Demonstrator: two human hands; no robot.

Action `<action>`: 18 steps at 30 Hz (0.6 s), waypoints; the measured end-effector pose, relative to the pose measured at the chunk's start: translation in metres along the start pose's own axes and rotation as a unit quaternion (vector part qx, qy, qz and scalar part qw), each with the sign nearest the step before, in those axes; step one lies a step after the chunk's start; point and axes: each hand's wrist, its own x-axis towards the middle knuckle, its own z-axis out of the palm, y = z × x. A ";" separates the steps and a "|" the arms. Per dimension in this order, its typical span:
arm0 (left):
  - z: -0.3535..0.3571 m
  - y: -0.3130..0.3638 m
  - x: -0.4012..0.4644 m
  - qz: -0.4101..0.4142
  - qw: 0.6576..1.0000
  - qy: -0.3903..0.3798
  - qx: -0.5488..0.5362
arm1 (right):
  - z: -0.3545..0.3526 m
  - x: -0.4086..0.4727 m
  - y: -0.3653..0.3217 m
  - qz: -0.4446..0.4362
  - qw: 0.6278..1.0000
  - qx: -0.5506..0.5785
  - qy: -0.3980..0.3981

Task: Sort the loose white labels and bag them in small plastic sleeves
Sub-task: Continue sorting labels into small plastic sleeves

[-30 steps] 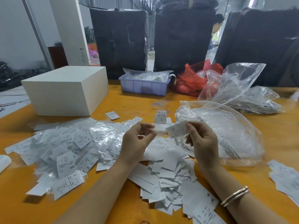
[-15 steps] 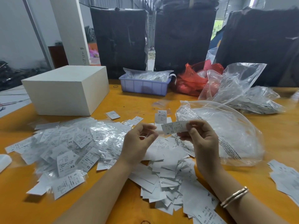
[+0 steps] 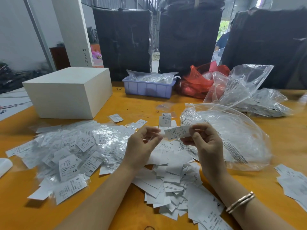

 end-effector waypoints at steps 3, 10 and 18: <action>0.000 0.000 0.001 0.001 1.000 -0.005 -0.013 | 0.000 0.000 0.002 -0.005 1.000 -0.030 -0.008; 0.002 0.001 -0.001 0.007 0.998 -0.055 -0.025 | 0.006 -0.003 0.003 0.003 0.993 -0.091 -0.070; 0.004 0.002 -0.004 0.023 0.998 -0.064 -0.006 | 0.010 -0.006 0.002 -0.102 0.956 -0.253 -0.105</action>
